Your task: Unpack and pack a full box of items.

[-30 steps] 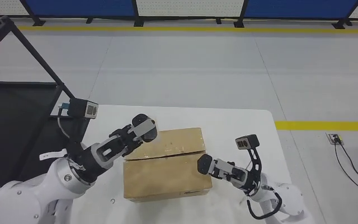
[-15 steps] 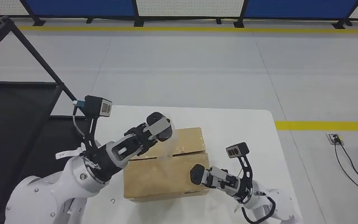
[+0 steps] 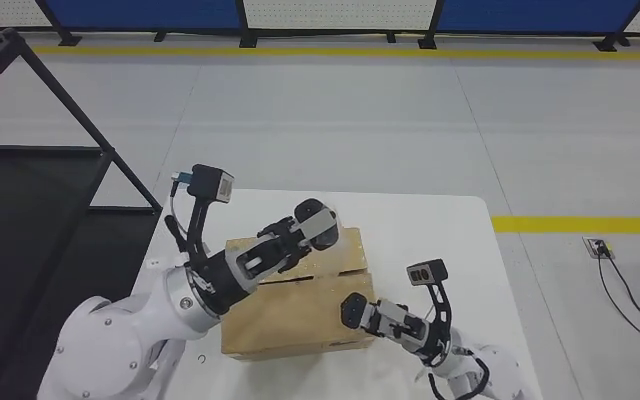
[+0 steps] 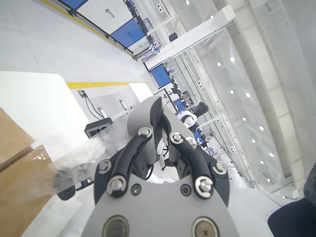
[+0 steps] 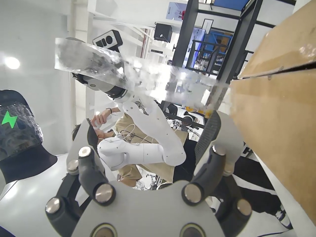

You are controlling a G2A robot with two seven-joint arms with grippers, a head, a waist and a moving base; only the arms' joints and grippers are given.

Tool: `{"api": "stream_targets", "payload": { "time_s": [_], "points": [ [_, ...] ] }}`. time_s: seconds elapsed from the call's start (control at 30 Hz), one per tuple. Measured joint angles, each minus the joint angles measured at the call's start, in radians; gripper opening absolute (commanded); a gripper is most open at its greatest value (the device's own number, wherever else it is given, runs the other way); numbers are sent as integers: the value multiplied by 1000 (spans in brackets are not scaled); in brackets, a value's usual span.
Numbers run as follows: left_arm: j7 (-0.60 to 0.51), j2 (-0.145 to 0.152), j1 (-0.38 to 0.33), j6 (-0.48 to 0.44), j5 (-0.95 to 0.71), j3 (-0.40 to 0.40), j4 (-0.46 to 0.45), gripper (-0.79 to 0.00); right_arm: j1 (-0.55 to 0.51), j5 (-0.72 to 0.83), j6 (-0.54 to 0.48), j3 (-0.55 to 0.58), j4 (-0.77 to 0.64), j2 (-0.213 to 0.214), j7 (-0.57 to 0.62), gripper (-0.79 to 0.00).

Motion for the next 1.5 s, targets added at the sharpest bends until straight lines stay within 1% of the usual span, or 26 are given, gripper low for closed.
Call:
{"api": "stream_targets", "payload": {
  "time_s": [0.23,0.37,0.63,0.83,0.97,1.2,1.4,1.5],
  "points": [
    [4,-4,-48,4,-9,36,85,-785,-76,42,-57,109,-37,15,-41,0],
    [1,-7,-78,3,-14,64,131,-785,-118,54,-67,149,-67,21,-48,0],
    [-39,-15,-162,20,-34,123,223,-785,-153,75,-82,174,-78,29,-51,0],
    [-86,-20,-211,25,-87,147,268,-785,-162,93,-98,180,-71,32,-48,0],
    [-87,-25,-236,13,-93,168,292,-785,-161,99,-101,178,-64,35,-43,0],
    [-63,-34,-271,1,-119,195,303,-785,-148,109,-98,166,-50,38,-34,0],
    [-44,-40,-288,-7,-152,203,285,-785,-92,112,-12,109,-5,39,0,0],
    [-29,-44,-302,-12,-167,209,268,-785,-53,152,-1,69,54,33,3,0]
  ]
}}
